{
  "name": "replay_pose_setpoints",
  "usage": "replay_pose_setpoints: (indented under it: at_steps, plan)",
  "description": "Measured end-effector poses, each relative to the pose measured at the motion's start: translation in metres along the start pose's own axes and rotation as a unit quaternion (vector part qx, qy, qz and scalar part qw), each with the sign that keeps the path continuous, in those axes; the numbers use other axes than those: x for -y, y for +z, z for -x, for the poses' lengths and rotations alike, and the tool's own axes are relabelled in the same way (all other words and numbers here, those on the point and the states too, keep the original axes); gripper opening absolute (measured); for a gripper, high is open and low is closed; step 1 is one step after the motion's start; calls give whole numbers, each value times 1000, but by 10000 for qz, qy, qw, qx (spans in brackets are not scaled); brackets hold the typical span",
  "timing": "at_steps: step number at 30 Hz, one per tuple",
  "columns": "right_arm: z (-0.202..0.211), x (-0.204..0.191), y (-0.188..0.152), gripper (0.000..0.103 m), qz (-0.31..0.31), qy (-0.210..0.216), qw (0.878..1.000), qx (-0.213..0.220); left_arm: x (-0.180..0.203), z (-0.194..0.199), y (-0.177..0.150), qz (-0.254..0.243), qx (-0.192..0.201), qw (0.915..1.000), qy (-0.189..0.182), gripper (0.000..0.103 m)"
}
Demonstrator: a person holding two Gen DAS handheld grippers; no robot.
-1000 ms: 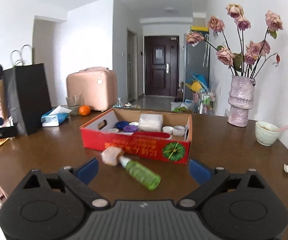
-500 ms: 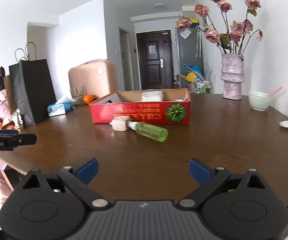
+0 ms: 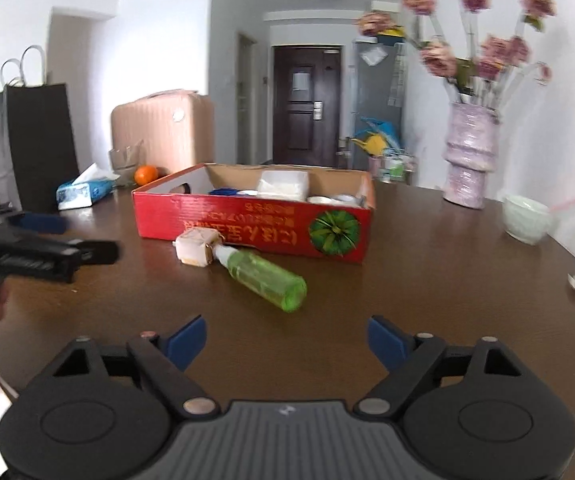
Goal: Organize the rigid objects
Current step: 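Grasp beige plug adapter with left tool while right tool grasps green spray bottle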
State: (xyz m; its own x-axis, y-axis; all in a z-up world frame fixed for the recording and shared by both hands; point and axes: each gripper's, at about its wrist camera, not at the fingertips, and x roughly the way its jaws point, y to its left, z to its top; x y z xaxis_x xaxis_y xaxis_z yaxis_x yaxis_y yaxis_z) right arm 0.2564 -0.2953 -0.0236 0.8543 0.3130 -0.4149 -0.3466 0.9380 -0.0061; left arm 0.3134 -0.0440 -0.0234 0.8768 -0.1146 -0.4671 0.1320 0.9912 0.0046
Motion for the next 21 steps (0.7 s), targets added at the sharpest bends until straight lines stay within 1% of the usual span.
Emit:
replay_pose_setpoints:
  at_steps: [1,3,4,6,7,9,11,12,13,16,17,19,21]
  plan:
    - [-11,1,6,85,105,73,9999,-41,-2,-13,5,56,-54,9999,-110,102]
    - [-35,2,17,81,290,144,9994,-118,-3,-32,12,73,-111,9998,-125,101]
    - [-46,2,21,81,351,156,9991,-184,-3,-43,15,77,-168,9997,-135,99]
    - [-72,2,30,75,488,242,9979,-339,-4,-63,19,258,-309,9990,-173,97]
    - [-84,1,33,74,545,273,9973,-417,-5,-73,20,417,-377,9981,-243,97]
    - [-103,-1,38,70,652,319,9960,-526,-5,-85,20,598,-409,9968,-341,97]
    - [-119,-6,41,70,747,392,9948,-577,-3,-95,19,693,-360,9963,-370,94]
    - [-126,-8,42,69,778,445,9942,-598,-1,-99,19,714,-353,9963,-319,87]
    - [-132,-9,43,69,793,465,9938,-620,0,-102,19,698,-360,9966,-257,76]
    - [-147,-12,43,62,826,529,9925,-723,1,-107,22,712,-341,9965,-273,62]
    - [-151,-13,43,59,828,536,9922,-763,0,-108,22,701,-340,9966,-271,60]
    - [-155,-12,45,53,655,614,9929,-780,-2,-107,22,712,-340,9963,-351,60]
    - [-157,-9,45,39,491,634,9933,-829,-4,-104,21,677,-343,9964,-378,60]
